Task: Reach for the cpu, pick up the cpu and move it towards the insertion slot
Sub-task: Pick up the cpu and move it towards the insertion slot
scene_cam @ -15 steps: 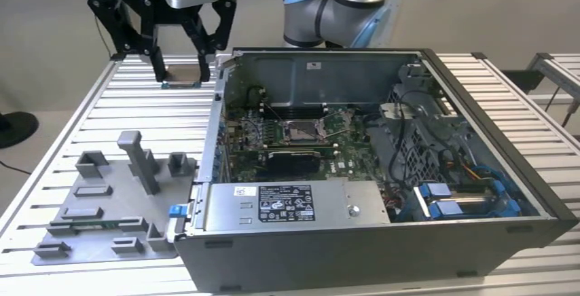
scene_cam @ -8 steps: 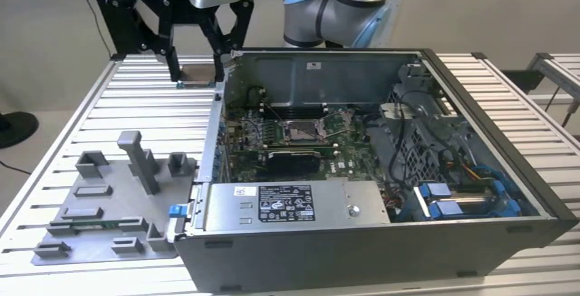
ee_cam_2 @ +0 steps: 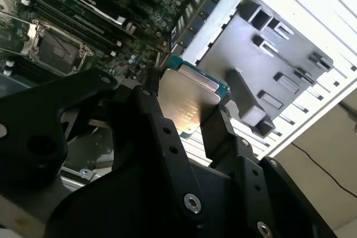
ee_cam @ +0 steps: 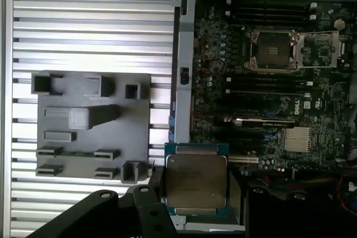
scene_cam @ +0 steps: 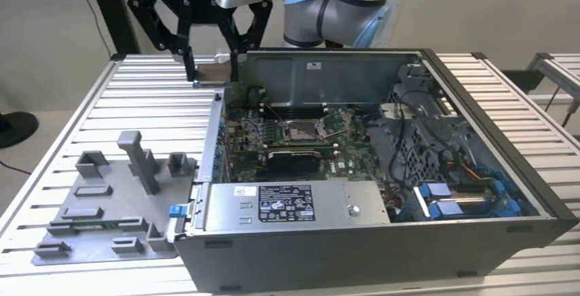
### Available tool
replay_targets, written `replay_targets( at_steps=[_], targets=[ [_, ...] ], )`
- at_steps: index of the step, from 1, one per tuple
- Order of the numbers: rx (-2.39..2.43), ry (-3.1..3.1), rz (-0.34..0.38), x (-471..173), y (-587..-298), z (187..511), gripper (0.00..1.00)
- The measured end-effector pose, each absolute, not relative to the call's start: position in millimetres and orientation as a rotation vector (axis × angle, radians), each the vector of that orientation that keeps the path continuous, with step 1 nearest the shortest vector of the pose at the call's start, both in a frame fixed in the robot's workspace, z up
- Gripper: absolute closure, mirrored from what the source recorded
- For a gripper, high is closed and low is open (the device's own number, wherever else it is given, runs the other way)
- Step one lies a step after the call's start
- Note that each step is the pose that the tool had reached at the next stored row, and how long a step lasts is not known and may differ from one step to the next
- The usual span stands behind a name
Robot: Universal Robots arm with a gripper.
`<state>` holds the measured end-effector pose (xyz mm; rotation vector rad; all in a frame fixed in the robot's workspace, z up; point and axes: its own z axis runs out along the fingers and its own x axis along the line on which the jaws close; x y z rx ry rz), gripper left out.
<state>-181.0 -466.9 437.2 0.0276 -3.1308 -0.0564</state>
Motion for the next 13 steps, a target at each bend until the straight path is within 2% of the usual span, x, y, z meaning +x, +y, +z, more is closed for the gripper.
replay_targets(
  at_steps=[13],
  targets=[
    [0.028,-3.130,-0.056,-148.6,-466.9,437.3,1.00]
  ],
)
